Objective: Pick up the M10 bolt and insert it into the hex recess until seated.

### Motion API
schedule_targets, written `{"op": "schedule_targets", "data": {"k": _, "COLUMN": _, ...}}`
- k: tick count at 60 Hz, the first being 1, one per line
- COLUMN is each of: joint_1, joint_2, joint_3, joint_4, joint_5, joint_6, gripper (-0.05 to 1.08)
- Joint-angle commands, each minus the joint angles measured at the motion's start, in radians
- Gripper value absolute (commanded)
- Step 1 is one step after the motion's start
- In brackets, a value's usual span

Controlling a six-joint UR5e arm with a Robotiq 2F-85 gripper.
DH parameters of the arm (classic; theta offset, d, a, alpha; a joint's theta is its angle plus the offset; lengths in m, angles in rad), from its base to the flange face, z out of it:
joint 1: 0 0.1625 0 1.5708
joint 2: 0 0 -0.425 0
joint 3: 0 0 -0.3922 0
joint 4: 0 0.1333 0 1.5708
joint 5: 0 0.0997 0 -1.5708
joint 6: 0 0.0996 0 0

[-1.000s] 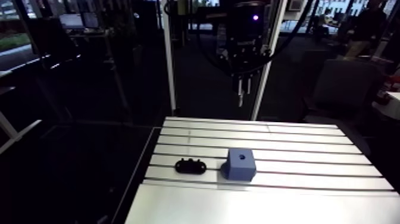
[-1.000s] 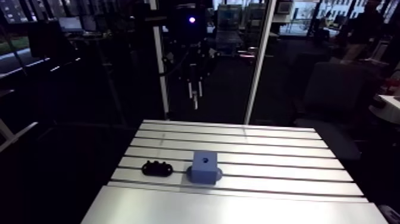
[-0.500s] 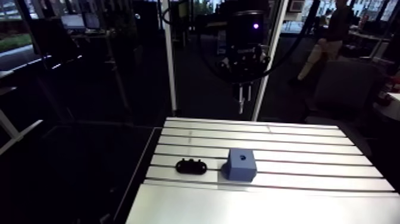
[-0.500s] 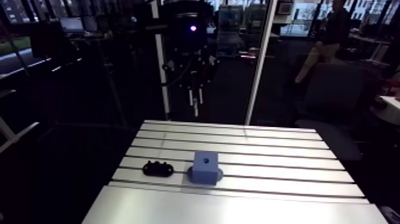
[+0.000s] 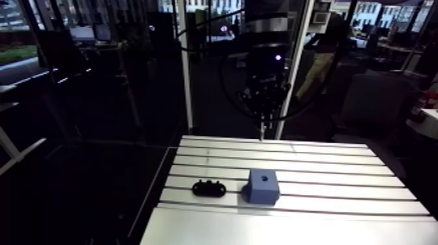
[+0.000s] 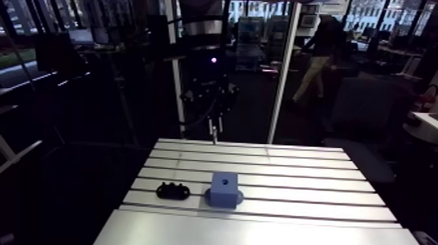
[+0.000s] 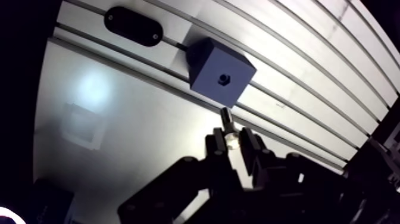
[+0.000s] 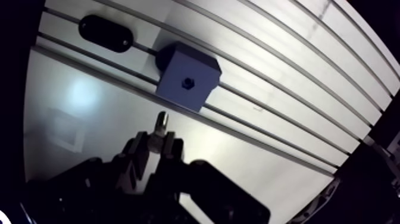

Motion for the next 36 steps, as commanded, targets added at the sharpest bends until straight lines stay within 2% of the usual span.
{"op": "schedule_targets", "data": {"k": 1, "joint_1": -0.004, "joint_2": -0.007, "joint_3": 0.055, "joint_4": -0.062, "joint_5": -0.001, "joint_6": -0.032, "gripper": 1.08}}
{"op": "schedule_targets", "data": {"k": 36, "joint_1": -0.050, "joint_2": -0.013, "joint_3": 0.124, "joint_4": -0.127, "joint_5": 0.001, "joint_6": -0.073, "gripper": 1.08}}
